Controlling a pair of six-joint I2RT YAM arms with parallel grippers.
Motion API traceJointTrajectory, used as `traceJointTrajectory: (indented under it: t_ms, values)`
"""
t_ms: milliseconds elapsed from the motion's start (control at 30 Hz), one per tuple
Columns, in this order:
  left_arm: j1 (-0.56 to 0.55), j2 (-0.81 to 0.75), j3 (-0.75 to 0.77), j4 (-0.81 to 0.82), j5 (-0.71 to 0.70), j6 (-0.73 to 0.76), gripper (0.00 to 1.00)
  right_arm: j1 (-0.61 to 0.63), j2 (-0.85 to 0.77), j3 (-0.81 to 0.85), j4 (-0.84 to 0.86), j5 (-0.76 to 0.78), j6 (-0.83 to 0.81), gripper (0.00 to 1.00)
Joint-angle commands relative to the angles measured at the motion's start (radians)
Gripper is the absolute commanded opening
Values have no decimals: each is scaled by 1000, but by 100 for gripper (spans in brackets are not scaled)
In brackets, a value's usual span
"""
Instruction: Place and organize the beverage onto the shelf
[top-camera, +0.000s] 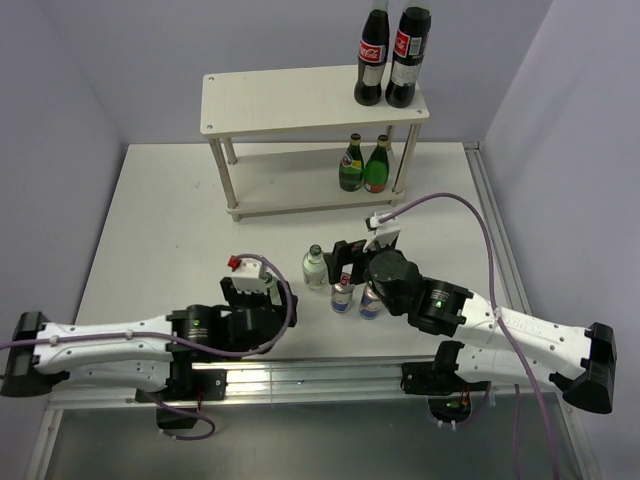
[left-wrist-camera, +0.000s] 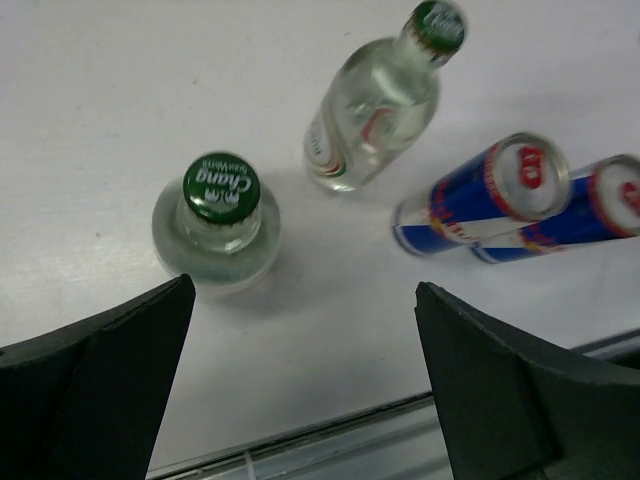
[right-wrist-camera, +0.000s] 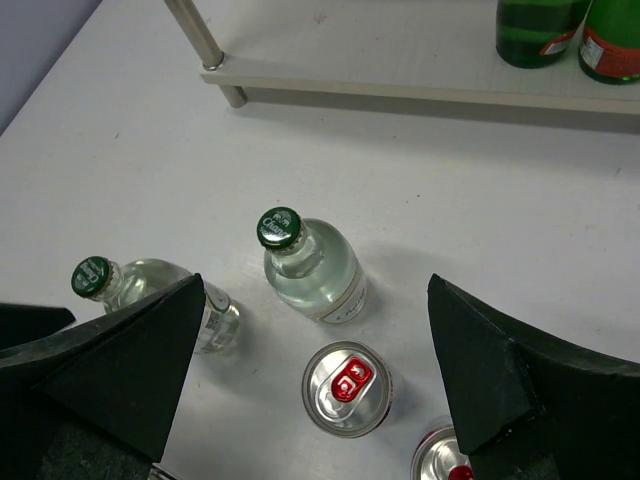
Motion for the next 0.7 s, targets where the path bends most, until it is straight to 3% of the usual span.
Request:
traceJointTrajectory:
  t_ms: [0, 233, 433, 667]
  values:
    - [-58, 108, 39, -155, -157, -252, 99, 6, -38, -18, -14, 29, 16, 99]
    - [-82, 210, 4, -148, -180, -375, 99, 8, -86, -46, -34, 26, 23, 99]
    - [-56, 208, -108, 58, -141, -257, 99, 8, -147, -78, -50, 31, 30, 99]
    - [65, 280, -199, 346, -88, -74, 99, 6, -178, -90, -79, 51, 34, 99]
